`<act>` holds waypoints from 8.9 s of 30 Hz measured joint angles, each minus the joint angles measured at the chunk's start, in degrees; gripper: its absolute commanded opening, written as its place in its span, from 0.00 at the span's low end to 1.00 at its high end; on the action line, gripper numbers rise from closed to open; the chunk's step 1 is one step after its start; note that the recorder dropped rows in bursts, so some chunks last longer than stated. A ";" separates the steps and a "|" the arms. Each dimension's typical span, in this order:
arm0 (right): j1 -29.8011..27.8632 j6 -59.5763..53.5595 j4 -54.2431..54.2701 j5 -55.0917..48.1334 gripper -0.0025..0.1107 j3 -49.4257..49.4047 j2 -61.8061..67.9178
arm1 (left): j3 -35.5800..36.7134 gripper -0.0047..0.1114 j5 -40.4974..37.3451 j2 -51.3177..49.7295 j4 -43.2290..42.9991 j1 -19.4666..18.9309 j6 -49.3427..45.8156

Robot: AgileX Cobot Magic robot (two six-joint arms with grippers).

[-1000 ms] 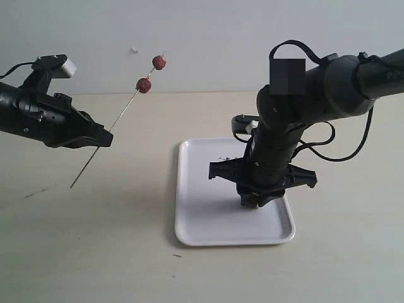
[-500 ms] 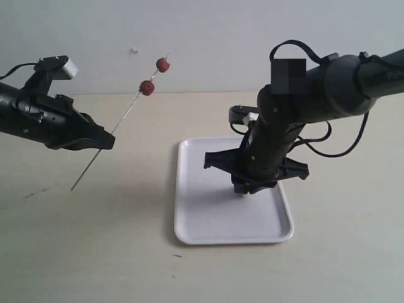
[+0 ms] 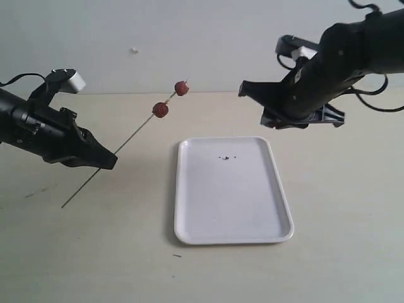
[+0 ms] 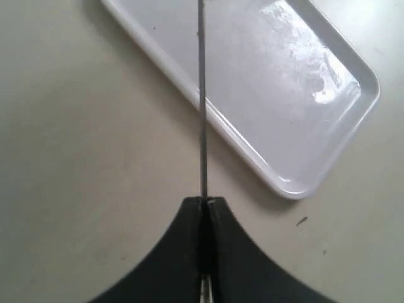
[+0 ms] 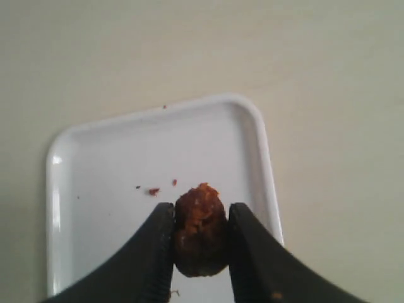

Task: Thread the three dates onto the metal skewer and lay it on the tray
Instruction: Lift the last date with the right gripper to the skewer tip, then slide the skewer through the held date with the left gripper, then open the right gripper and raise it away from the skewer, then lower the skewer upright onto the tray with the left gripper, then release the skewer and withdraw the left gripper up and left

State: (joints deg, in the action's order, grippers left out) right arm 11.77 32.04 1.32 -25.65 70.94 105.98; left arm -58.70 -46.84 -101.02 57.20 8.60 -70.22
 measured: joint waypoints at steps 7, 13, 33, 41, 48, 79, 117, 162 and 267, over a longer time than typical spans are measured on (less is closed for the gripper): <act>-4.08 -15.04 17.91 -0.45 0.27 0.00 -4.47 | 0.00 0.04 -2.63 0.00 0.45 0.00 -7.93; -7.89 -38.86 44.80 -5.20 0.27 0.00 -5.43 | 0.00 0.04 -4.83 -2.37 4.14 0.73 -16.60; -9.88 -50.74 60.71 -7.42 0.27 0.00 -5.43 | 0.00 0.04 -4.07 -3.18 10.50 6.12 -19.31; -9.88 -50.74 62.86 -7.42 0.27 0.00 -5.43 | 0.00 0.04 -3.26 -3.18 11.26 7.22 -19.31; -9.88 -51.97 64.28 -9.23 0.27 0.00 -5.43 | 0.00 0.04 -2.41 -3.18 11.60 7.22 -19.60; -9.20 -53.53 64.64 -9.45 0.27 0.00 -5.22 | 0.00 0.04 -2.35 -3.73 14.18 7.22 -21.16; -3.54 -54.13 63.34 -3.99 0.28 0.00 -5.22 | 0.00 0.04 -5.71 -3.85 21.94 7.22 -24.96; 4.26 -63.76 31.16 32.13 0.02 -38.27 -41.59 | -4.68 0.04 14.30 -13.90 42.19 21.67 11.19; 4.82 -32.04 -7.05 50.57 0.02 -60.54 -76.80 | 19.45 0.04 53.24 33.40 34.80 27.34 -13.15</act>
State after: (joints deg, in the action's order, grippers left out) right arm 16.59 0.00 -5.73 24.93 10.40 29.19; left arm -39.25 6.40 -67.62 92.00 35.94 -83.36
